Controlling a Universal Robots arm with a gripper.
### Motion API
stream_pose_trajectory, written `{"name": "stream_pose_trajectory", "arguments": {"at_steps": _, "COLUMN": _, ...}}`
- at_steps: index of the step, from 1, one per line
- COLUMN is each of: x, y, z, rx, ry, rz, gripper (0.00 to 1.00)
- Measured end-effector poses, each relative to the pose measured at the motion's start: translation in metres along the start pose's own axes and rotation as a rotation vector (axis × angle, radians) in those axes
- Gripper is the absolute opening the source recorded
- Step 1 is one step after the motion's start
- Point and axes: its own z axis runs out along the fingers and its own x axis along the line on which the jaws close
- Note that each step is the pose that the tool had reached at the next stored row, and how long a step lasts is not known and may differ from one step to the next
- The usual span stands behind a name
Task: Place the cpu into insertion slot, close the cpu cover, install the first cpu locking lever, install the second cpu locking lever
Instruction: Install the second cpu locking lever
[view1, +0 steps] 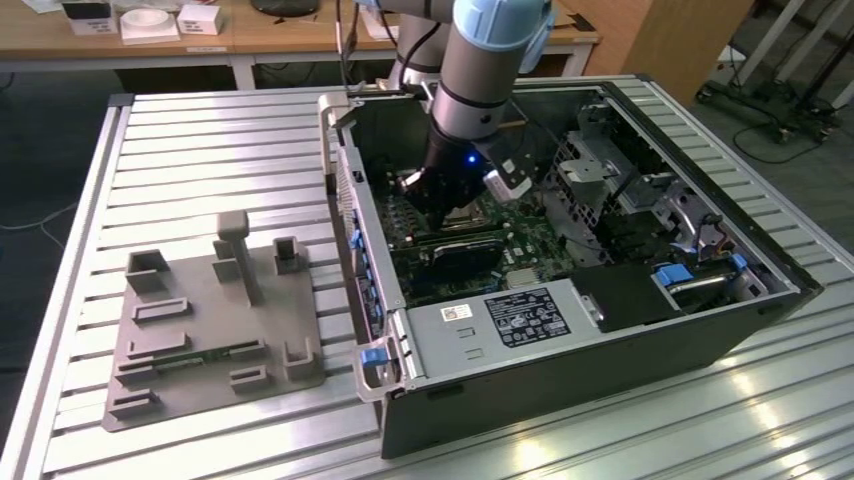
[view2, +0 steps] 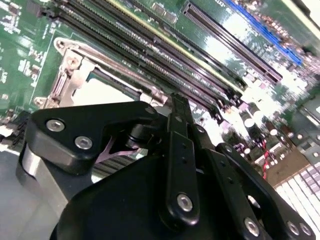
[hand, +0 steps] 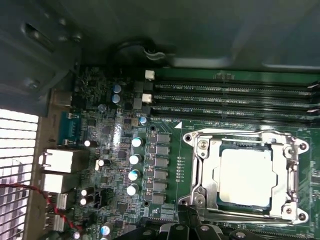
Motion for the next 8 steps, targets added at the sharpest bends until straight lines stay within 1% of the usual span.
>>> {"name": "stream_pose_trajectory", "arguments": {"at_steps": 6, "x": 0.0006, "y": 0.0032, "z": -0.0168, "rx": 0.0003, "ry": -0.0002, "rz": 0.0, "gripper": 0.1}}
{"name": "stream_pose_trajectory", "arguments": {"at_steps": 8, "x": 0.0008, "y": 0.0039, "z": -0.023, "rx": 0.0006, "ry": -0.0015, "rz": 0.0, "gripper": 0.1}}
